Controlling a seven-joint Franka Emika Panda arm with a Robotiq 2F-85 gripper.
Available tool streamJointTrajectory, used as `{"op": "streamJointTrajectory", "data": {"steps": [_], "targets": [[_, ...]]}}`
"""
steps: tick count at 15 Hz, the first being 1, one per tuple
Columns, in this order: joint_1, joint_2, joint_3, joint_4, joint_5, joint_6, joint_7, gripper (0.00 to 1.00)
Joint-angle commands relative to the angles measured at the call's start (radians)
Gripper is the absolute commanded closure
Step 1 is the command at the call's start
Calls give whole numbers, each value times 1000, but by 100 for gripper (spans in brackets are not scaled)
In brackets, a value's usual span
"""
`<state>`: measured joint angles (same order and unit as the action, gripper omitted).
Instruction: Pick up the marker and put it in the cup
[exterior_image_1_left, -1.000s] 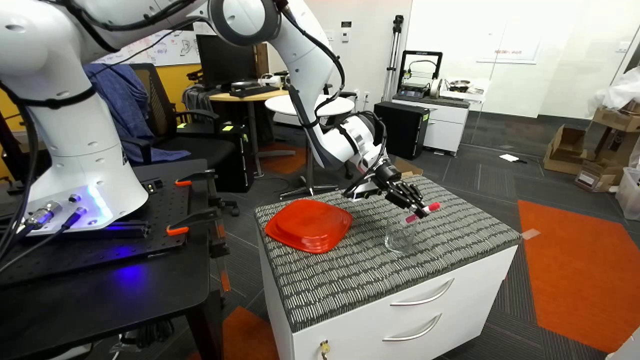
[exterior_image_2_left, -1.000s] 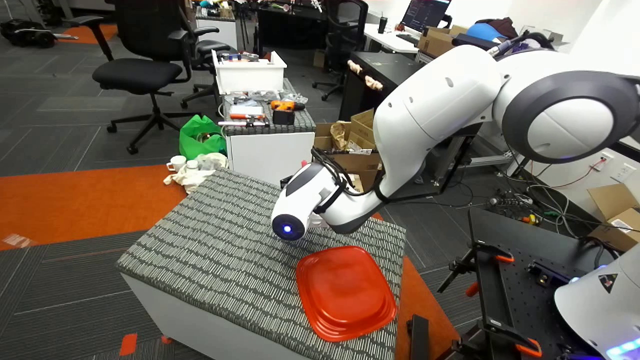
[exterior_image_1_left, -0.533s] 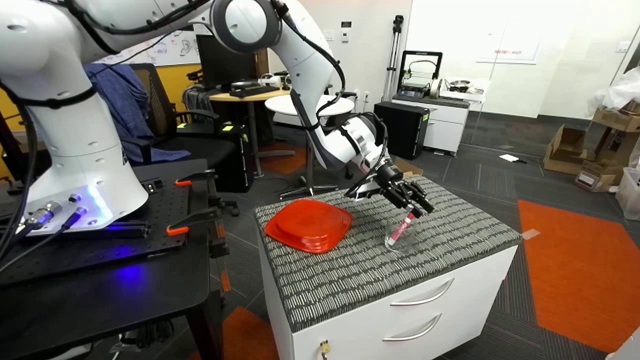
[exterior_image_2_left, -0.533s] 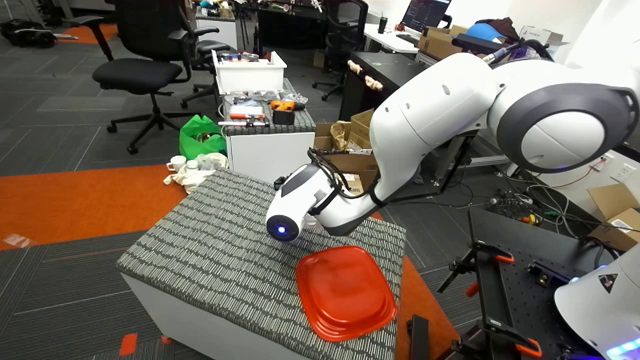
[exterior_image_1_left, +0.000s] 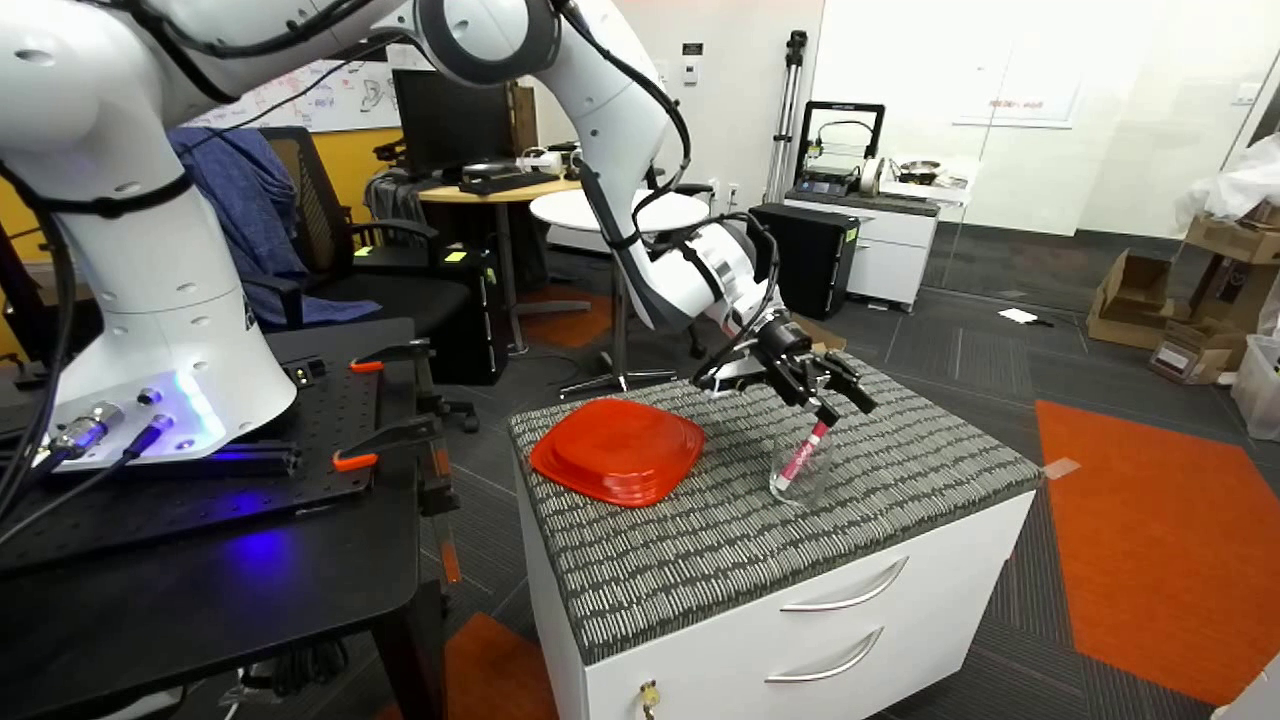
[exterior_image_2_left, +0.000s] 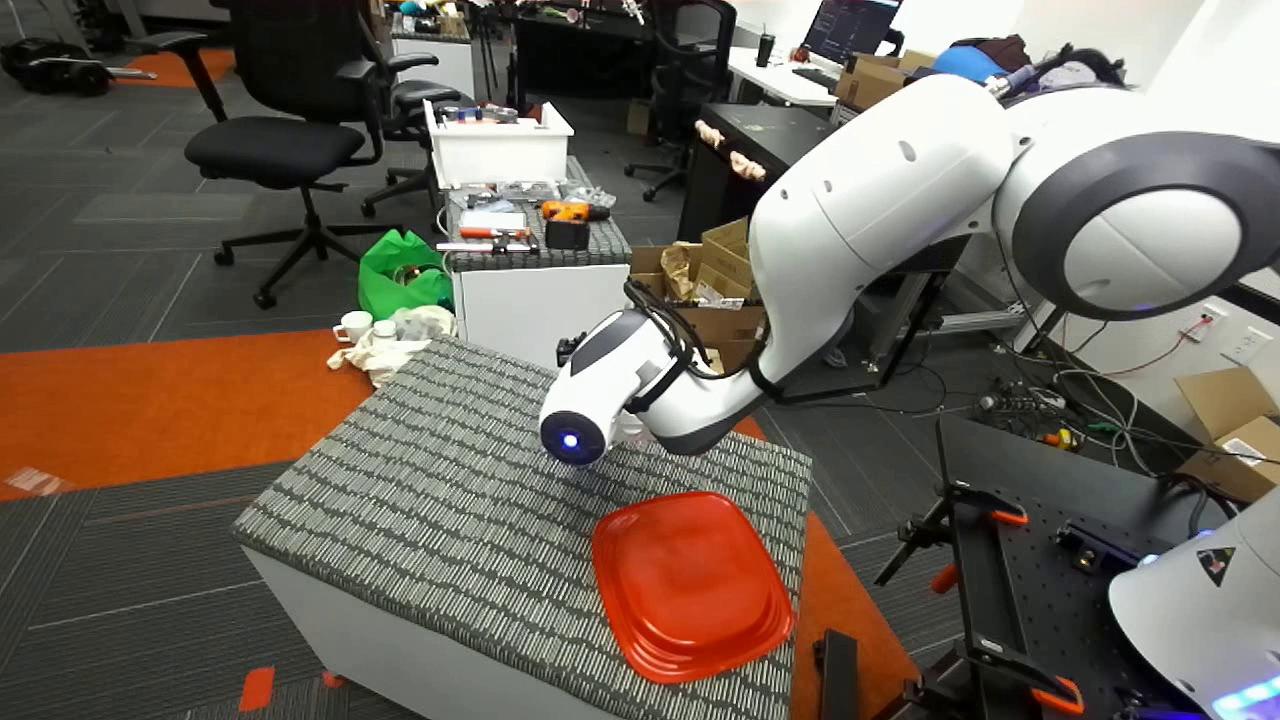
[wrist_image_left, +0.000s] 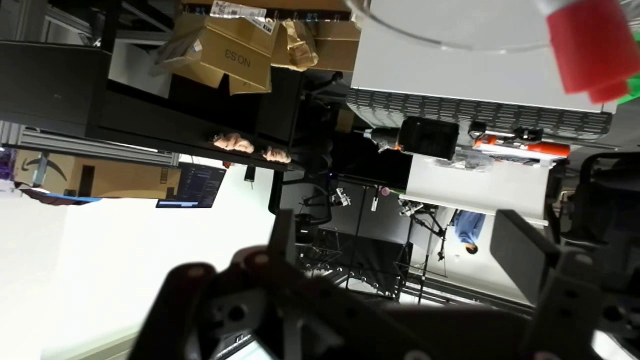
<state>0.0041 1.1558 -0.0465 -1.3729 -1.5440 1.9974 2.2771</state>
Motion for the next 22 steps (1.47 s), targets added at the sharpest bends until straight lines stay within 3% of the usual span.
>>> {"op": "streamJointTrajectory", "data": {"steps": [1, 7, 14, 17, 18, 22], "targets": [[12, -160, -12, -194, 13, -13, 11, 0], [-13, -372, 6, -423, -1, 21, -21, 0], [-60, -574, 12, -604, -26, 107, -140, 0], [-80, -640, 7, -650, -43, 157, -192, 0], [-65, -558, 9, -575, -24, 109, -156, 0], [-69, -562, 9, -580, -24, 114, -158, 0]]}}
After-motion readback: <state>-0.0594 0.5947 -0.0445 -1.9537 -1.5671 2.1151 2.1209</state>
